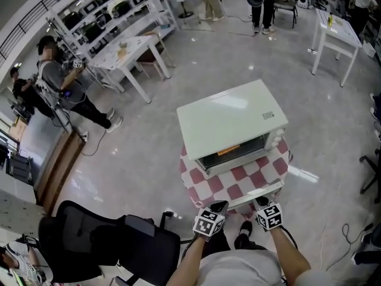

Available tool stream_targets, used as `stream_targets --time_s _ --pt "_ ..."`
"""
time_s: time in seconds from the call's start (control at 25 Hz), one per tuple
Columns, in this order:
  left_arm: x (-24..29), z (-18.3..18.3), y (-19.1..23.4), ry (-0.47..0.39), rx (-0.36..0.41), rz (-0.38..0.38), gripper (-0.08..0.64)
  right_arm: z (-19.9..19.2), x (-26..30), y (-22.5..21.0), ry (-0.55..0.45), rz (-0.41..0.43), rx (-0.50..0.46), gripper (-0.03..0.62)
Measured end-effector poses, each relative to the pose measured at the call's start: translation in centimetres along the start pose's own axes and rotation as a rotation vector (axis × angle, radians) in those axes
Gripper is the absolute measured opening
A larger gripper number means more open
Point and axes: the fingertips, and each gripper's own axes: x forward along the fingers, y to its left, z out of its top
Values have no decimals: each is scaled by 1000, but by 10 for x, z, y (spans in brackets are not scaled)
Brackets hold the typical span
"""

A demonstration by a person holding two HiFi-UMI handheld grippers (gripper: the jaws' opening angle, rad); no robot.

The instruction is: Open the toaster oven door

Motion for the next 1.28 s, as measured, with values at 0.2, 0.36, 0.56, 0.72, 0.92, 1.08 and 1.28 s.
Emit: stream_targets --time_s 0.2,0.36,0.56,0.72,0.92,1.08,1.28 --pt "10 -13 13 47 -21 25 2 -5 3 0 -22 -36 8 0" --pt "14 -12 15 52 -26 32 2 -4 3 -3 -25 -47 4 -1" --pt "11 -17 14 71 -26 23 2 -6 4 0 -40 -57 5 0" --pt "16 -20 10 77 -24 5 2 -19 -2 2 -43 -77 -27 -2" --pt "24 -28 4 110 -10 -12 2 -59 -20 4 23 -88 13 0" --pt "28 -28 2 117 -1 -19 2 -63 -36 -6 10 -116 55 0" --pt "30 -33 3 133 -5 -9 2 -43 -47 -13 -46 -130 87 0"
